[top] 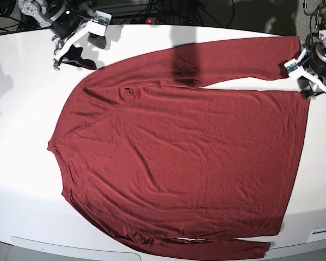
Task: Fold the T-shirt properly
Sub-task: 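Lower both grippers onto the shirt's shoulder edge and grasp it, then lift the shoulder edge with both grippers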
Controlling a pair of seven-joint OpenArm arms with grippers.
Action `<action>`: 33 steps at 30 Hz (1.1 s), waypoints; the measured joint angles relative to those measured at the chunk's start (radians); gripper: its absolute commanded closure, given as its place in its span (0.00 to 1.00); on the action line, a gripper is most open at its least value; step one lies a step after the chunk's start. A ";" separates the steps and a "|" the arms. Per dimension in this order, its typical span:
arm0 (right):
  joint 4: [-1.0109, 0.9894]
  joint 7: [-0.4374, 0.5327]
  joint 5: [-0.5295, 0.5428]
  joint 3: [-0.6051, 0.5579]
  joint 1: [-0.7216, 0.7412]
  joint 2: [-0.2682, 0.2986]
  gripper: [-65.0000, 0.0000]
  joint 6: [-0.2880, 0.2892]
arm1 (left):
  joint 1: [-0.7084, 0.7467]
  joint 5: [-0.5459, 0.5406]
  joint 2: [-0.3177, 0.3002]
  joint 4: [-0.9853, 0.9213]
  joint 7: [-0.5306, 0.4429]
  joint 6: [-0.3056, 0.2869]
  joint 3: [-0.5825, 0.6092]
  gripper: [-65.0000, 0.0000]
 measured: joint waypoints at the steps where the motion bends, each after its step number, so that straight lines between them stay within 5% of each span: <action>1: 0.000 0.001 0.001 -0.001 0.000 -0.014 0.39 0.000 | -0.019 0.000 0.000 -0.016 -0.002 0.002 0.017 0.64; 8: 0.000 -0.006 -0.053 0.000 0.002 -0.047 0.39 0.000 | -0.090 0.002 -0.004 -0.079 0.009 0.030 0.108 0.65; 17: 0.000 -0.006 -0.054 -0.001 0.002 -0.049 0.39 0.000 | -0.090 -0.008 -0.020 -0.082 0.079 0.018 0.144 1.00; 27: 0.000 -0.006 -0.054 -0.001 0.002 -0.049 0.39 0.038 | -0.087 -0.010 -0.021 -0.080 0.151 0.017 0.145 1.00; 33: -0.079 0.043 -0.118 -0.001 0.041 -0.050 0.39 0.187 | -0.082 -0.008 -0.023 -0.080 0.151 0.017 0.145 1.00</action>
